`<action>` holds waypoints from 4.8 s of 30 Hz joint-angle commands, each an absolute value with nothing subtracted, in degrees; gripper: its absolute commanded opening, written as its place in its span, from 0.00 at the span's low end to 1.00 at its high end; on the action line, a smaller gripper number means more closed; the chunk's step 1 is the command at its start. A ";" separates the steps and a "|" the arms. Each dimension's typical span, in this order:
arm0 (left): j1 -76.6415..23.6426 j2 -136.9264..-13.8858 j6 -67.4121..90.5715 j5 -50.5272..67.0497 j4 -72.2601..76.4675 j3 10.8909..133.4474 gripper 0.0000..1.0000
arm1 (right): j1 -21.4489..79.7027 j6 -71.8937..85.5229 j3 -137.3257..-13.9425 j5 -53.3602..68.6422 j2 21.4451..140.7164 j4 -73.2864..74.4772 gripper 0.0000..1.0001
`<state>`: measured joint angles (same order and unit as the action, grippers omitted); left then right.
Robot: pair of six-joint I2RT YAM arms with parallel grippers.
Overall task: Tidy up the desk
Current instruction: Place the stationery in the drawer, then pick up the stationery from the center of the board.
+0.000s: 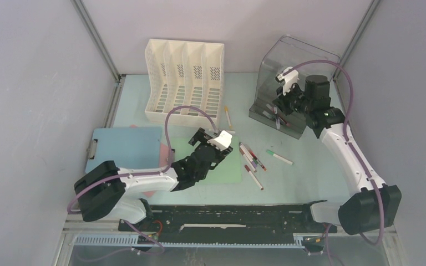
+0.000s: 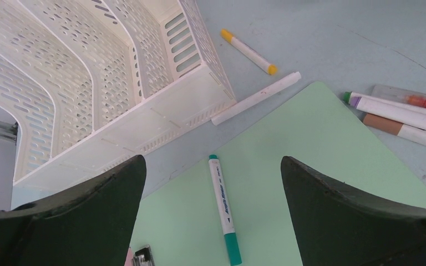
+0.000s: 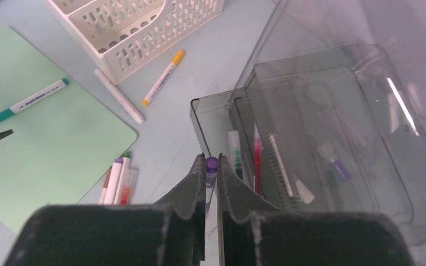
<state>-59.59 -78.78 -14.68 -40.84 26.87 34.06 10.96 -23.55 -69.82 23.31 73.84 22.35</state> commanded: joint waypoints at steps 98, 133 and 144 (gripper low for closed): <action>-59.41 -68.76 44.74 -13.39 39.58 28.40 1.00 | 16.66 -30.06 -65.39 27.87 78.17 36.55 0.65; -44.22 -56.08 52.82 -1.93 42.10 15.91 1.00 | 29.44 -29.60 -68.97 11.88 99.52 41.71 0.48; -44.21 -56.34 52.82 -1.98 42.10 15.90 1.00 | 29.86 -29.40 -70.03 10.81 101.96 43.17 0.37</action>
<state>-44.60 -57.25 53.98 -1.74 41.34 15.94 29.04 -29.26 -67.92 11.55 101.32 42.24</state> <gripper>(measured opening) 0.996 0.377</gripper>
